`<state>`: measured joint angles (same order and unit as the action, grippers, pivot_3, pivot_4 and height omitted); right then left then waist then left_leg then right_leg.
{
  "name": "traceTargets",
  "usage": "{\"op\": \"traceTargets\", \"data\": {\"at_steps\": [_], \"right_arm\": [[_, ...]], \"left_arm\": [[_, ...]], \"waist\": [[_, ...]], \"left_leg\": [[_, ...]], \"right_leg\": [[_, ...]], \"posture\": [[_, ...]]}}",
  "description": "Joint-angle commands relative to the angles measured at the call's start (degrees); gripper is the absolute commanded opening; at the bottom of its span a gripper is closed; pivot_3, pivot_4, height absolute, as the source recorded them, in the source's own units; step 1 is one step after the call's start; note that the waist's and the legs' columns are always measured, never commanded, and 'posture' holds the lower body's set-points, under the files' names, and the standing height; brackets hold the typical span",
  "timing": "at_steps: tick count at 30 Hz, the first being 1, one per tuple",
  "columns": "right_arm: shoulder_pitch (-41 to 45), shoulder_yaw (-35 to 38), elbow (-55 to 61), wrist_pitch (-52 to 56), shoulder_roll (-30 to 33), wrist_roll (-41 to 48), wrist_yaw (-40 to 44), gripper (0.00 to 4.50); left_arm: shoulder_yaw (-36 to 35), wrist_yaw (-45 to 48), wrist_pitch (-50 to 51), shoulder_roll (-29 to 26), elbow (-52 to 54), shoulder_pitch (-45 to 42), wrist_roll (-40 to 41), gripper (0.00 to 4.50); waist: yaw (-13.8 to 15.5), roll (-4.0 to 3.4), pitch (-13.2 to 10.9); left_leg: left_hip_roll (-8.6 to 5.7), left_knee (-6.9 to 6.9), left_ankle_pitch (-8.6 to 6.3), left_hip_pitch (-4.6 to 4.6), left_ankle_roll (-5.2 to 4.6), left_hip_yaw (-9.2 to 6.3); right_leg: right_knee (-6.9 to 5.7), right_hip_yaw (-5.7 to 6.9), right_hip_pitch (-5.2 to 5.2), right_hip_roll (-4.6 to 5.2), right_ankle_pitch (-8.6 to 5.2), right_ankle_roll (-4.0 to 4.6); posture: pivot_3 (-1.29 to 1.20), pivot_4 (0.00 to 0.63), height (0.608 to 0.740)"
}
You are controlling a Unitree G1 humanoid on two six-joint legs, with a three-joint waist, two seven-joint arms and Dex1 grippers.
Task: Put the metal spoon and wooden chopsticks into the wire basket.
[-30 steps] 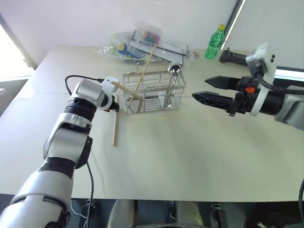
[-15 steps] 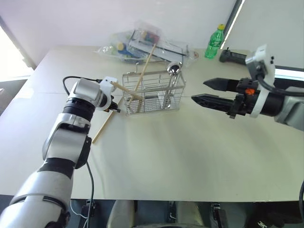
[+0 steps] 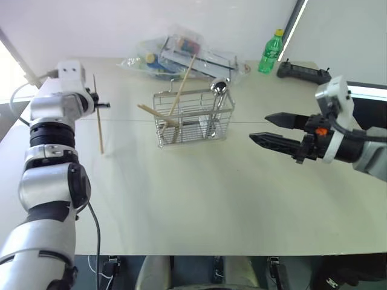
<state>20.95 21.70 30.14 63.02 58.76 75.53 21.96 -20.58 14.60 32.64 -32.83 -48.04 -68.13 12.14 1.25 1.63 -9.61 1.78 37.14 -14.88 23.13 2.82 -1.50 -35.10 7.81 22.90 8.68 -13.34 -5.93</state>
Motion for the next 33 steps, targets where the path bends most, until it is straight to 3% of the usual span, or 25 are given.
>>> {"op": "traceTargets", "data": {"at_steps": [1,9,15,26,29,31,33], "right_arm": [[-0.8,2.9,2.1,-1.8,0.5,0.1,0.1,4.17],[-2.0,2.5,2.8,-3.2,-0.3,0.2,-0.9,4.17],[-3.2,2.7,3.9,-4.0,-0.5,0.5,-1.9,4.17],[-3.8,3.1,4.4,-5.0,-1.0,2.0,-5.0,4.17],[-3.5,2.7,4.2,-5.3,-1.1,1.9,-5.4,4.17],[-3.2,2.3,4.0,-5.5,-1.3,1.9,-5.5,4.17],[-3.0,2.1,3.8,-5.6,-1.3,1.7,-5.5,4.17]], "left_arm": [[-3.8,2.3,-5.9,0.3,11.1,-6.4,6.4,0.07],[-0.9,6.2,-4.0,6.6,27.4,-10.1,14.8,0.07],[5.6,9.3,-1.9,10.2,36.5,-2.9,14.8,0.07],[9.1,9.0,3.7,12.1,41.7,4.2,16.1,0.07],[8.6,8.6,5.1,13.0,42.9,6.1,17.0,1.03],[7.6,7.7,6.4,13.8,43.6,6.8,18.1,1.89],[6.7,6.7,7.4,14.3,44.4,7.4,19.0,3.04]], "waist": [[0.0,0.01,0.0],[-0.4,-0.16,0.1],[-0.6,-0.16,0.1],[-0.3,-0.14,0.1],[-0.3,-0.14,0.1],[-0.4,-0.14,0.0],[-0.4,-0.14,0.0]], "left_leg": [[0.0,0.01,0.0,0.0,0.0,0.0],[-0.01,-0.05,0.0,-0.34,0.0,0.04],[0.02,0.03,0.01,-0.56,0.01,0.06],[0.01,-0.03,-0.01,-0.48,-0.03,0.09],[0.01,-0.02,-0.01,-0.48,-0.03,0.07],[0.01,-0.01,-0.01,-0.49,-0.03,0.07],[0.02,-0.01,-0.01,-0.49,-0.03,0.07]], "right_leg": [[0.01,0.01,0.0,0.0,0.0,0.0],[-0.01,-0.01,-0.28,0.01,0.0,-0.01],[0.0,-0.06,-0.48,-0.01,-0.04,-0.05],[0.05,-0.08,-0.42,-0.02,-0.01,0.01],[0.05,-0.08,-0.42,-0.03,-0.01,0.0],[0.05,-0.08,-0.43,-0.03,-0.02,0.0],[0.05,-0.08,-0.42,-0.04,-0.02,0.0]], "posture": [[0.0,0.15,0.675],[0.0,0.15,0.675],[0.0,0.15,0.675],[0.0,0.15,0.675],[0.0,0.15,0.675],[0.0,0.15,0.675],[0.0,0.15,0.675]]}}
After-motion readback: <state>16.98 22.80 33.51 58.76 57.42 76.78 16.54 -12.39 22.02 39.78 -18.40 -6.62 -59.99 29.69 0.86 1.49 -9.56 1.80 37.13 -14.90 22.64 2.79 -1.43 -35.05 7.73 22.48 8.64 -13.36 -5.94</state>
